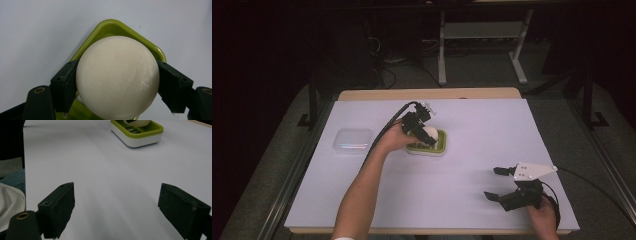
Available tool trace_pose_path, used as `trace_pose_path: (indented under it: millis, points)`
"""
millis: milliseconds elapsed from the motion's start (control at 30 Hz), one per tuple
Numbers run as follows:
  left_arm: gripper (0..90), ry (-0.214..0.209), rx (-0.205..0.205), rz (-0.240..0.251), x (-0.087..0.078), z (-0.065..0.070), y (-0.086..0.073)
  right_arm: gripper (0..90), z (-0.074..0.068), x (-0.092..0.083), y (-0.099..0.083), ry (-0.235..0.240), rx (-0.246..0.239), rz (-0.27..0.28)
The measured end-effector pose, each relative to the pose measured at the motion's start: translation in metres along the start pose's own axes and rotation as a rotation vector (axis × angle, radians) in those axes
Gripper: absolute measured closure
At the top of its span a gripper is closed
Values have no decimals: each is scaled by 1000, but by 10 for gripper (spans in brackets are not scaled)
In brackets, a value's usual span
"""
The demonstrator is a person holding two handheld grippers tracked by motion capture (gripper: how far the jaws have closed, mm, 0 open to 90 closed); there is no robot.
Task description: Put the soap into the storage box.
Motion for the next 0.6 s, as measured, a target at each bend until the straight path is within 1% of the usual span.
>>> trace_pose_path:
  millis: [333, 400, 500, 600]
  points:
    - [249, 6, -14, -6, 3, -3, -1, 131, 0, 0, 0, 1, 0, 0]
    - [249, 2, -14, -7, 4, -3, -1, 131, 0, 0, 0, 1, -1, 0]
    - [249, 8, -14, -13, 4, -4, -2, 131, 0, 0, 0, 1, 1, 0]
    - [249, 14, -24, -16, 6, -5, -2, 131, 0, 1, 0, 2, 0, 0]
Point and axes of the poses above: each handheld gripper's, and its own axes: x roughly forward along the jaws, y roughly out of its top, z roughly to its right, the point moved 5 cm from there along x, roughly forward along the jaws, and after that the axes turned 13 degrees about -y, right-handed, at the moved point
